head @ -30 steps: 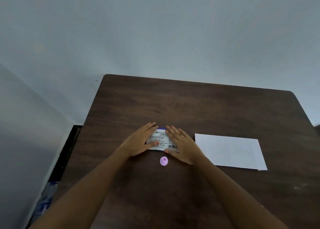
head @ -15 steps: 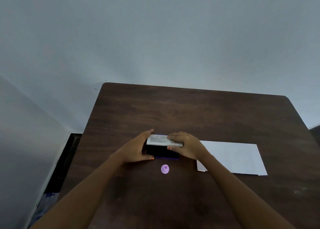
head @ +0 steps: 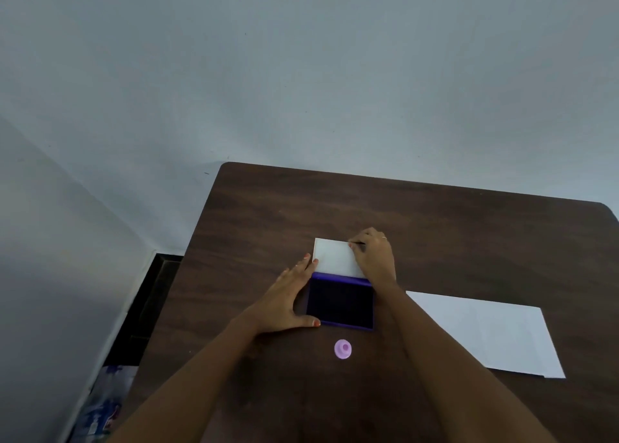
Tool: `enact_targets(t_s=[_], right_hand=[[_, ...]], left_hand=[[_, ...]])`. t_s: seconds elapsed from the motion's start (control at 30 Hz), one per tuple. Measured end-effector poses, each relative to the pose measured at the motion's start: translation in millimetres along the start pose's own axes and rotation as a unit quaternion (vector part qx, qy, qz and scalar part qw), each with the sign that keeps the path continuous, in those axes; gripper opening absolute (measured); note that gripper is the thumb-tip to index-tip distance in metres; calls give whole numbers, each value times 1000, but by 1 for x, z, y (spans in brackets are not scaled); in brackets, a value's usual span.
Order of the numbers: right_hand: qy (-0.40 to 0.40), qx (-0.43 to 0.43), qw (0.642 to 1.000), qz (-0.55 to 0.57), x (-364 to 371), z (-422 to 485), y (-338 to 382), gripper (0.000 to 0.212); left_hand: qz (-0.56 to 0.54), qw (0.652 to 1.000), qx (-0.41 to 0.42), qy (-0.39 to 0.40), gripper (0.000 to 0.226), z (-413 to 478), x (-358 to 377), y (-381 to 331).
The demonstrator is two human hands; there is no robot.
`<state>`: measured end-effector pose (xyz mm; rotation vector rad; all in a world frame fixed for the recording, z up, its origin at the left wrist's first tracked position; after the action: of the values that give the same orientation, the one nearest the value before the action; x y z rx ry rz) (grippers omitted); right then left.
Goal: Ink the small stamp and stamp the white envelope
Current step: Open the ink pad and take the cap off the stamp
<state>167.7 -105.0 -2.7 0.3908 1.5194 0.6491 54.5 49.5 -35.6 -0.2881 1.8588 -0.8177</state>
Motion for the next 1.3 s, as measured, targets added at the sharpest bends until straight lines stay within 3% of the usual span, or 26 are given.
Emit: enact_targets(t_s=[0.2, 0.27, 0.37, 0.47, 0.57, 0.77, 0.9, 1.1, 1.2, 1.3], right_hand=[[-25, -14, 998, -51, -5, -4, 12, 21], [-29, -31, 999, -16, -12, -16, 22, 21], [42, -79, 994, 62, -11, -52, 38, 16], [126, -130, 982, 58, -4, -96, 43, 14], [168, -146, 974, 45, -1, -132, 39, 18], [151, -150, 977, 15, -3, -161, 33, 38], [133, -126, 983, 7, 1, -168, 27, 33], [166, -61, 983, 49, 10, -174, 17, 22], [131, 14, 980, 149, 3, -171, 16, 14], [63, 129, 950, 278, -8, -174, 8, 17]], left_hand=[[8, 1000, -3, 2, 104, 1, 2, 0], [9, 1000, -11, 4, 105, 1, 1, -1], [-3, 999, -35, 8, 105, 1, -2, -5], [-26, 998, -50, -6, 98, -3, -8, -10], [-38, 996, -66, -42, 84, -9, -14, -16], [-3, 979, -84, -186, 53, -26, -26, -38], [22, 976, -59, -207, 45, -40, -17, -53], [29, 977, -47, -207, 32, -62, 4, -64], [-48, 983, -65, -167, 32, -68, 23, -65], [-147, 970, -79, -176, 33, -71, 34, -71]])
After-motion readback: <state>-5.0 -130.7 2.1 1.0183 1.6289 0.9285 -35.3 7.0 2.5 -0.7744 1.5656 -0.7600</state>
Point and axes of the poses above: each hand's wrist, its own z-axis towards the middle knuckle, its own x-axis out of the palm, y = z × x, the point moved 7 cm from there along z, towards the middle knuckle, and after that the axes turned 1 degree about z, right-handed, at the moved point
